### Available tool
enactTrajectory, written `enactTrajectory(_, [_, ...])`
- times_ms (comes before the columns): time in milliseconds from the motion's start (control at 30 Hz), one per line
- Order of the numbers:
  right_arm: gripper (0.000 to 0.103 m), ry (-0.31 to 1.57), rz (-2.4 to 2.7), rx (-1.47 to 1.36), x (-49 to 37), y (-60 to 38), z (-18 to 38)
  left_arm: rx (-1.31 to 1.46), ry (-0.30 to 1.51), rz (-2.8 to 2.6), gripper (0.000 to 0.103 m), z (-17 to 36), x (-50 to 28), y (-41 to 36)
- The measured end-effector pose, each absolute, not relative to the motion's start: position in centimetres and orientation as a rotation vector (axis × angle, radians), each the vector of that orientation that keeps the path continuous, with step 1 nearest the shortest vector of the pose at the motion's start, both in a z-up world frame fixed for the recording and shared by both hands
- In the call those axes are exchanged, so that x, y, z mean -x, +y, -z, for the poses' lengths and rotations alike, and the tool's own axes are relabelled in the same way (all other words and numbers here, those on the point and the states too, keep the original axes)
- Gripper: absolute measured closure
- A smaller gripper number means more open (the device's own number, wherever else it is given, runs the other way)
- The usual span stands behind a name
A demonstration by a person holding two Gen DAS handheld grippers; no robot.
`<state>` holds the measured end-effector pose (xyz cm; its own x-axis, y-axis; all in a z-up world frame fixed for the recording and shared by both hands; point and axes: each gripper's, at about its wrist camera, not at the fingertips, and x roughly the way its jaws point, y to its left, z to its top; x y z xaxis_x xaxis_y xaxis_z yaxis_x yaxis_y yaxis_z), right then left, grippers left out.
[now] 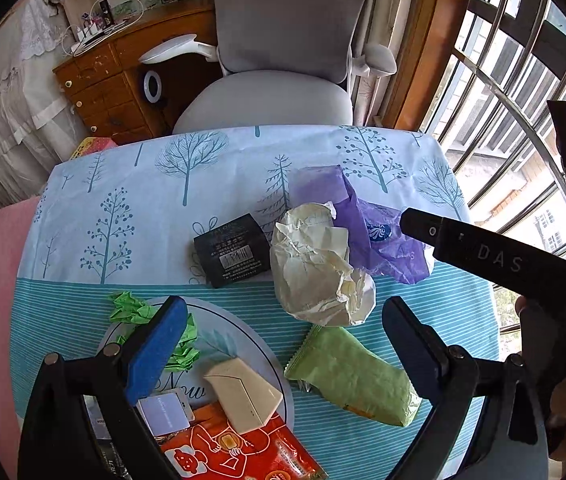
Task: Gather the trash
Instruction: 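Grasp the white tissue with the left tool while the right tool grasps the purple bag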
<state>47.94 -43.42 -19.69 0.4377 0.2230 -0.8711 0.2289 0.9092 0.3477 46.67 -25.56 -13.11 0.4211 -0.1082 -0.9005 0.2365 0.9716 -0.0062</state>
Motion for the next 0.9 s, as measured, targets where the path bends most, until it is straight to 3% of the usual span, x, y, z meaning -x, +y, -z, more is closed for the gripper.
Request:
enactTrajectory(267, [0.022, 1.222, -0.061, -0.485, -49.6, -42.1, 23.5, -0.091, 1.146, 0.201, 0.006, 14.9, -48.0, -24.5])
enactTrajectory(367, [0.042, 1.227, -0.099, -0.454, -49.4, -41.5, 23.3, -0.071, 1.153, 0.198, 0.006, 15.2, -48.3, -24.1])
enactTrajectory(600, [0.062, 1.244, -0.153, -0.404, -48.1, -41.1, 22.8, -0.017, 1.208, 0.207, 0.008, 16.5, -49.4, -24.1])
enactTrajectory(667, [0.074, 1.233, -0.155, -0.403, -47.4, -41.3, 22.5, -0.010, 1.237, 0.206, 0.017, 17.3, -49.8, -24.4])
enactTrajectory(733, [0.077, 1.230, -0.134, -0.400, -46.9, -41.7, 22.4, 0.007, 1.273, 0.211, 0.026, 18.2, -50.2, -24.5])
enactTrajectory(800, [0.078, 1.226, -0.116, -0.406, -46.3, -42.3, 22.4, 0.036, 1.306, 0.227, 0.045, 19.0, -50.4, -24.7])
enactTrajectory(900, [0.080, 1.224, -0.101, -0.436, -45.6, -43.3, 22.5, 0.008, 1.295, 0.226, 0.048, 19.2, -50.1, -25.5])
